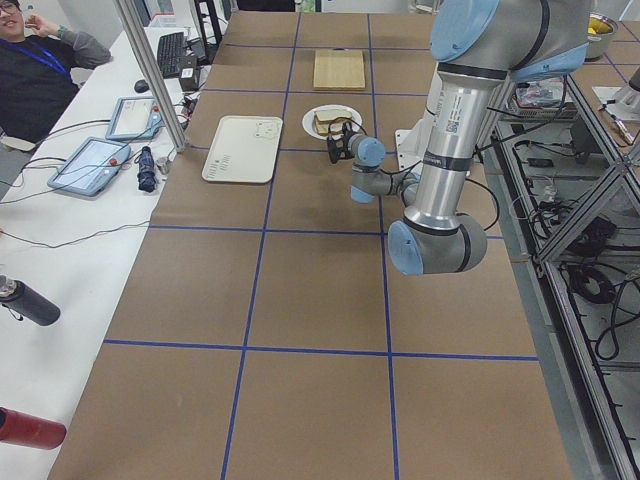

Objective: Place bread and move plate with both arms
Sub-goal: 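Slide the plate with the left gripper onto the bear-print tray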

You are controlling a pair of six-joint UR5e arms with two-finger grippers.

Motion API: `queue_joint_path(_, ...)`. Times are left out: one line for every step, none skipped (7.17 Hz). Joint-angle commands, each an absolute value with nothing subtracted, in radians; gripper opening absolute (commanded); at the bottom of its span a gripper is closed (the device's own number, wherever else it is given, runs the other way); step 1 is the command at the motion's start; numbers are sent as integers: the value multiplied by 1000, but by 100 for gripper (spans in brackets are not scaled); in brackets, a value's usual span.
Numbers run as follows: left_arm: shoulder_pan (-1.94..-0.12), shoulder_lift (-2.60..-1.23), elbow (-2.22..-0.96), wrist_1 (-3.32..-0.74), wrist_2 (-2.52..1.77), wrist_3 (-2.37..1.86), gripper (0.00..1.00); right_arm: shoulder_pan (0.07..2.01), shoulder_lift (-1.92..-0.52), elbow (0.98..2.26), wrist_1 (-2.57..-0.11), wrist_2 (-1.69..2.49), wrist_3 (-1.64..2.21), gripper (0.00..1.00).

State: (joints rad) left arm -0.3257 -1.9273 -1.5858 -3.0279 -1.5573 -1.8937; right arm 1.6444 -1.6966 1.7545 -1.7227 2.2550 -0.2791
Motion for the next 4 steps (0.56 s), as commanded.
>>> queue_joint_path(-336, -1983, -1579, -2973, -1383, -1960, 0, 1644, -1697, 1746, -1723, 2255, -278, 100)
queue_joint_path(-371, -2032, -1575, -2850, -1332, -2041, 0, 1644, -1695, 1746, -1723, 2253, -278, 100)
queue_joint_path(-426, -2095, -1537, -2742, -1332, -2139, 0, 1644, -1697, 1746, -1723, 2253, -278, 100)
queue_joint_path(-478, -2155, -1444, -2702, -1331, -2185, 0, 1644, -1697, 1746, -1723, 2253, -278, 100)
